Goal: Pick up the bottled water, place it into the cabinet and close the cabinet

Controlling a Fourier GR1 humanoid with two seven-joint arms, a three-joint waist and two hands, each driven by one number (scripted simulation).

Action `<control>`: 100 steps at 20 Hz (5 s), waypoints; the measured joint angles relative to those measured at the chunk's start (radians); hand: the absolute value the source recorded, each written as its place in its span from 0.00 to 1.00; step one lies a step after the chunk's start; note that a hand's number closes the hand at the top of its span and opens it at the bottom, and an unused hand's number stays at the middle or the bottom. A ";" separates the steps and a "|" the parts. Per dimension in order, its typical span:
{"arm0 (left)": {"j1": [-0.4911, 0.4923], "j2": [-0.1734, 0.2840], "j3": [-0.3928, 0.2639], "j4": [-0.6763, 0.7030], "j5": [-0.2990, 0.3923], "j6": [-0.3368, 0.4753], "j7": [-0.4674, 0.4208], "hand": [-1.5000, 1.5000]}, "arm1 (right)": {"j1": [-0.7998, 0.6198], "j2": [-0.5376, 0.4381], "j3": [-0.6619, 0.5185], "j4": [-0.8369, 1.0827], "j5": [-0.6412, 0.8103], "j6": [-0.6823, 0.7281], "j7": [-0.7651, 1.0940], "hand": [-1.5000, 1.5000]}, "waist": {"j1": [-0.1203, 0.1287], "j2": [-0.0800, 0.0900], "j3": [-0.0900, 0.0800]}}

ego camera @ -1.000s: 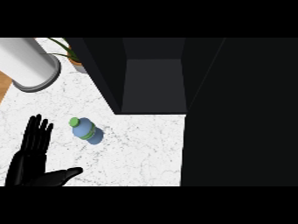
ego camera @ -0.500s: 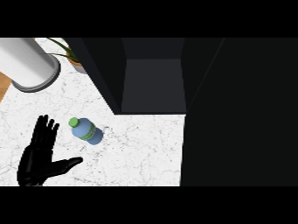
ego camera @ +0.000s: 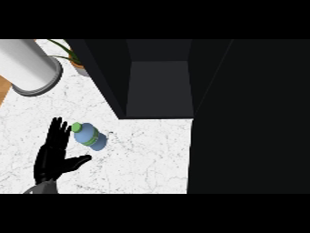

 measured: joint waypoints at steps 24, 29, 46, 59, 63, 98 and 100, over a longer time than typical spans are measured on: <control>-0.275 0.032 0.086 0.568 -0.007 -0.235 -0.283 0.00 | -0.085 -0.011 -0.003 0.008 -0.018 -0.036 0.062 0.00 | 0.000 -0.003 0.011; -0.298 0.025 0.091 0.599 -0.001 -0.271 -0.276 0.00 | -0.081 -0.015 -0.001 0.030 -0.021 -0.023 0.041 0.00 | -0.003 -0.003 0.012; -0.367 -0.047 0.051 0.632 -0.044 -0.276 -0.296 1.00 | -0.088 -0.020 0.000 0.055 -0.021 -0.031 0.019 0.00 | -0.004 0.001 0.003; -0.257 0.010 0.037 0.529 -0.031 -0.339 -0.294 1.00 | -0.069 -0.016 0.033 0.073 0.014 -0.049 -0.010 0.00 | 0.004 -0.003 0.001; -0.231 0.031 0.054 0.492 0.007 -0.379 -0.250 1.00 | -0.074 -0.015 0.040 0.054 0.013 -0.064 0.008 0.00 | 0.007 -0.002 0.001; -0.247 -0.130 -0.363 -0.455 0.100 0.287 0.324 1.00 | -0.124 -0.048 0.054 0.066 -0.041 -0.087 0.044 0.00 | 0.003 -0.002 0.001; -0.271 -0.128 -0.384 -0.440 0.084 0.341 0.319 1.00 | -0.118 -0.049 0.054 0.067 -0.042 -0.085 0.034 0.00 | 0.004 -0.003 0.000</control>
